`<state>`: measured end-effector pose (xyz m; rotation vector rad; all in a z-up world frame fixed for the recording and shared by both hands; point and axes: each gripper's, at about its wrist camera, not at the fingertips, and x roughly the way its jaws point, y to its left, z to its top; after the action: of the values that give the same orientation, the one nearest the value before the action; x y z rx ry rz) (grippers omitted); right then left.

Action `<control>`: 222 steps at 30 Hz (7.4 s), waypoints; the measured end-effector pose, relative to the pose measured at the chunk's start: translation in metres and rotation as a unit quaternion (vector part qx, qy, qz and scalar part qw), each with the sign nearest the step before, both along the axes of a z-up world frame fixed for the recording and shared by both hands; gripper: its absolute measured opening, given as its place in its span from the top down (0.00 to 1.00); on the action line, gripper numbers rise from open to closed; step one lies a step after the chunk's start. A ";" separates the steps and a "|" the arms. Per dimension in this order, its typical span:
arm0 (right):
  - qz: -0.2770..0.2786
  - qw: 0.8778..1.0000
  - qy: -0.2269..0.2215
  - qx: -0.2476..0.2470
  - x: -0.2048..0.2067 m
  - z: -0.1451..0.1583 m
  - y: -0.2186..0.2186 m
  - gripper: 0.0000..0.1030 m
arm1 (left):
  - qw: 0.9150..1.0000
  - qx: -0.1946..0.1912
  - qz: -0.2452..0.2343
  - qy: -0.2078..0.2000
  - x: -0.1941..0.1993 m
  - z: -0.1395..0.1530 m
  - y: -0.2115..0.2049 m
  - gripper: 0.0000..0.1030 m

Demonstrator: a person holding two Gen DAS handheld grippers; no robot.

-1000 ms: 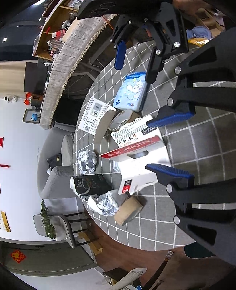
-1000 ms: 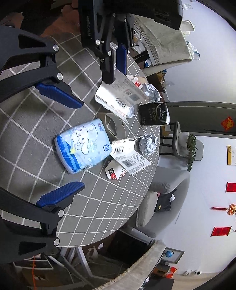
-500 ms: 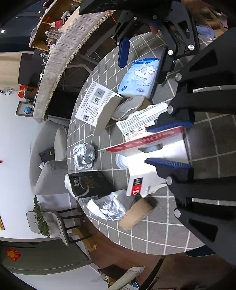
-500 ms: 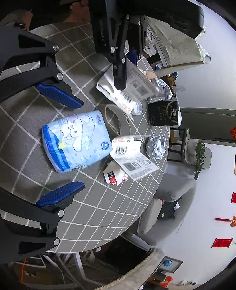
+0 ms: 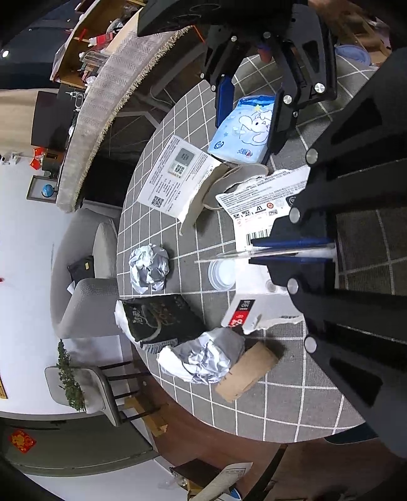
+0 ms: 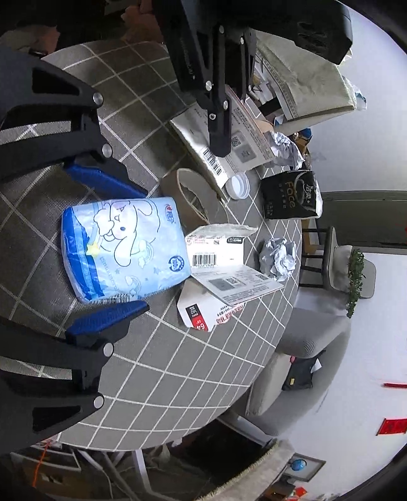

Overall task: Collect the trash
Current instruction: 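Reach the right gripper to the blue tissue pack while the left gripper grasps the white-red box, then lift both held items and carry them over the teal bin, then open the left gripper over the bin while the right gripper releases the tissue pack, then return to the table and grasp the crumpled foil with the left gripper while the right grasps the paper box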

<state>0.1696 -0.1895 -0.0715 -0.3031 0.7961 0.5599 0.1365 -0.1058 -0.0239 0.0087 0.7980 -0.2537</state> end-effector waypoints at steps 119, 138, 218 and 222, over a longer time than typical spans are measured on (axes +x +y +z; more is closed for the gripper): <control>0.065 0.987 0.143 -0.018 -0.057 -0.150 0.414 0.33 | 0.984 -0.065 0.146 -0.084 -0.155 0.044 0.332 0.67; 0.112 0.992 0.040 0.035 -0.088 -0.055 0.380 0.33 | 0.980 -0.040 0.144 -0.131 -0.162 0.082 0.305 0.67; -0.097 0.989 0.002 0.114 0.076 0.013 0.011 0.71 | 0.999 0.029 0.002 -0.039 0.052 0.016 0.069 0.51; -0.086 0.991 0.013 0.101 0.078 0.009 0.018 0.83 | 0.999 0.029 0.001 -0.041 0.055 0.016 0.068 0.54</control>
<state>0.2479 -0.1713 -0.0621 -0.0389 0.7751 0.4777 0.1918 -0.0381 -0.0075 0.0715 0.7242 -0.2271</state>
